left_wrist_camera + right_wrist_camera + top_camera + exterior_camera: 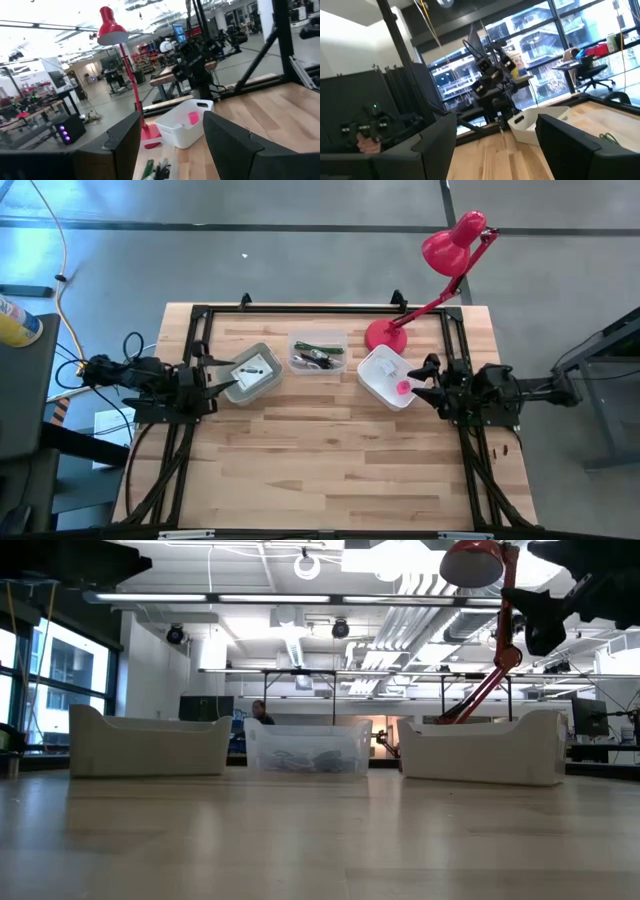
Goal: Pick and place items into bin
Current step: Return to Home Position
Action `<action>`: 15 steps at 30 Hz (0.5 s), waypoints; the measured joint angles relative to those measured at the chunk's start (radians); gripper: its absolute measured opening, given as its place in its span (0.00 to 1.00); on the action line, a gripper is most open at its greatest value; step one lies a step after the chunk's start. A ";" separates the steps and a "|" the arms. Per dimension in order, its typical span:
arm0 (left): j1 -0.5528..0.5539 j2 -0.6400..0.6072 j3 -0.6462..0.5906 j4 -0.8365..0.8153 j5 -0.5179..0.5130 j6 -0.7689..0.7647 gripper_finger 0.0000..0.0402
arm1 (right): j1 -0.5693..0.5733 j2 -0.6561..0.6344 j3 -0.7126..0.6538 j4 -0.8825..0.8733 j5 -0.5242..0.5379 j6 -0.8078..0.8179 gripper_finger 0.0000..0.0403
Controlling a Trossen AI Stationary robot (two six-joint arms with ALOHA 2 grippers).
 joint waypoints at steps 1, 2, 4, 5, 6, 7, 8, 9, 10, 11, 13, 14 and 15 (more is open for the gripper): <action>0.010 0.000 0.000 0.004 0.002 0.000 0.50 | -0.021 -0.018 0.000 -0.014 -0.021 0.009 0.64; 0.026 0.000 0.000 0.006 0.009 0.000 0.50 | -0.043 -0.035 0.000 -0.033 -0.046 0.016 0.64; 0.065 0.000 0.000 0.018 0.044 0.000 0.50 | -0.092 -0.038 0.000 -0.045 -0.101 0.027 0.64; 0.087 0.000 0.000 0.030 0.072 0.006 0.50 | -0.118 -0.038 0.000 -0.048 -0.131 0.036 0.64; 0.113 0.000 0.000 0.047 0.103 0.015 0.50 | -0.146 -0.036 0.000 -0.049 -0.158 0.047 0.64; 0.141 0.000 0.000 0.062 0.132 0.021 0.50 | -0.174 -0.036 0.000 -0.055 -0.185 0.061 0.64; 0.170 0.000 0.000 0.069 0.156 0.023 0.50 | -0.201 -0.036 0.000 -0.066 -0.214 0.076 0.64; 0.202 0.000 0.000 0.069 0.185 0.022 0.50 | -0.226 -0.036 0.000 -0.075 -0.244 0.082 0.64; 0.233 0.000 0.000 0.065 0.215 0.016 0.50 | -0.250 -0.036 0.000 -0.076 -0.275 0.088 0.64; 0.262 0.000 0.000 0.056 0.251 0.010 0.50 | -0.269 -0.036 0.000 -0.071 -0.300 0.098 0.64; 0.309 0.000 0.000 0.029 0.331 -0.011 0.50 | -0.297 -0.036 0.000 -0.066 -0.349 0.102 0.64; 0.326 0.000 0.000 0.012 0.367 -0.022 0.50 | -0.303 -0.036 0.000 -0.069 -0.369 0.102 0.64; 0.337 0.000 0.000 -0.002 0.399 -0.031 0.50 | -0.305 -0.036 0.000 -0.072 -0.385 0.097 0.64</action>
